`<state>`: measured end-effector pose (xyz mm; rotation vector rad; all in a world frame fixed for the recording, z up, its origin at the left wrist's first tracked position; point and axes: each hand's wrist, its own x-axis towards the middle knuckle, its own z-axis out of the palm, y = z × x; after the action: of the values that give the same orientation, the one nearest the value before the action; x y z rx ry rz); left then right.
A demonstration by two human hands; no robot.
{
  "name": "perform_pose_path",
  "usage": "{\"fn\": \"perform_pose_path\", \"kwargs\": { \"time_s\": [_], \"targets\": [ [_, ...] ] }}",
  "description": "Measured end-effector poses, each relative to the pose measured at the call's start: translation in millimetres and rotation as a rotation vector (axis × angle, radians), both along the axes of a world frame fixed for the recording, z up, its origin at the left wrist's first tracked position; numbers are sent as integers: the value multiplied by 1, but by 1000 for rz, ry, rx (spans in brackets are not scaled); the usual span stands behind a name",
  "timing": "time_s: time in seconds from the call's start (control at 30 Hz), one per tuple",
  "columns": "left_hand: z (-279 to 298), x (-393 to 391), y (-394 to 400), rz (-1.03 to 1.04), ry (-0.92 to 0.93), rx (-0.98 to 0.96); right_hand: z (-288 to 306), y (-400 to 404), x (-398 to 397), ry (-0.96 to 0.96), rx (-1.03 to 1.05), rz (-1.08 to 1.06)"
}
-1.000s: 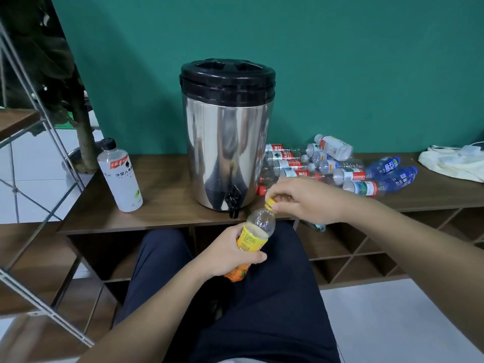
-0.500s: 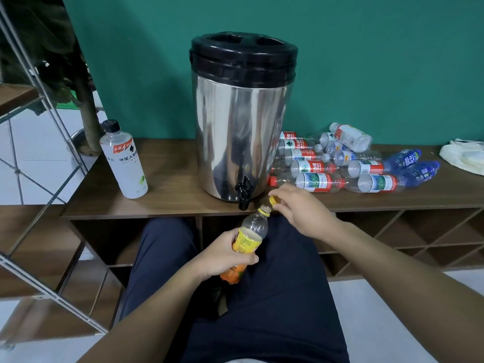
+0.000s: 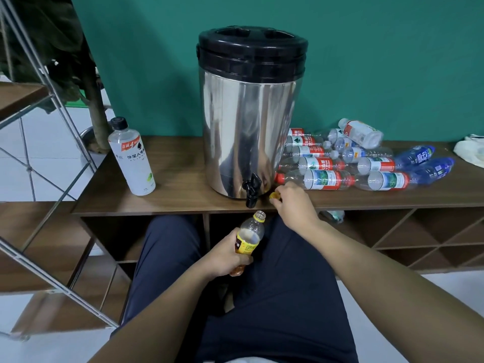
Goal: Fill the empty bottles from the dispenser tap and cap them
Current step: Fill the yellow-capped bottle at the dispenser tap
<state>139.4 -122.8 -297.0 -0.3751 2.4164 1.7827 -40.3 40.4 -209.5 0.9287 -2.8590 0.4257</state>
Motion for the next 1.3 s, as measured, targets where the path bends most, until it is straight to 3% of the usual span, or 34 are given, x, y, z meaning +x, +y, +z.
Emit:
{"fn": "perform_pose_path", "kwargs": {
  "time_s": [0.23,0.4,0.53,0.7,0.8,0.87,1.0,1.07,1.3],
  "targets": [
    [-7,-1,0,85,54,111,25,10,25,8,-308,61],
    [-5,-3,2,140,93,120,73,-6,63,-252,-583,154],
    [-3,-2,3,142,104,125,93,-18,75,-314,-596,221],
    [-5,-3,6,142,86,133,85,-21,69,-140,-415,261],
    [-5,-4,6,150,75,107,80,-21,68,-166,-475,216],
    [-7,-5,5,155,62,94,77,-22,65,-297,-579,141],
    [-11,-7,4,170,51,103,61,-22,61,-869,-964,-52],
    [-11,-8,4,169,53,103,51,-18,61,-1046,-1074,-80],
    [-9,-6,6,183,86,119,-7,-4,73,-785,-965,-94]
  ]
}}
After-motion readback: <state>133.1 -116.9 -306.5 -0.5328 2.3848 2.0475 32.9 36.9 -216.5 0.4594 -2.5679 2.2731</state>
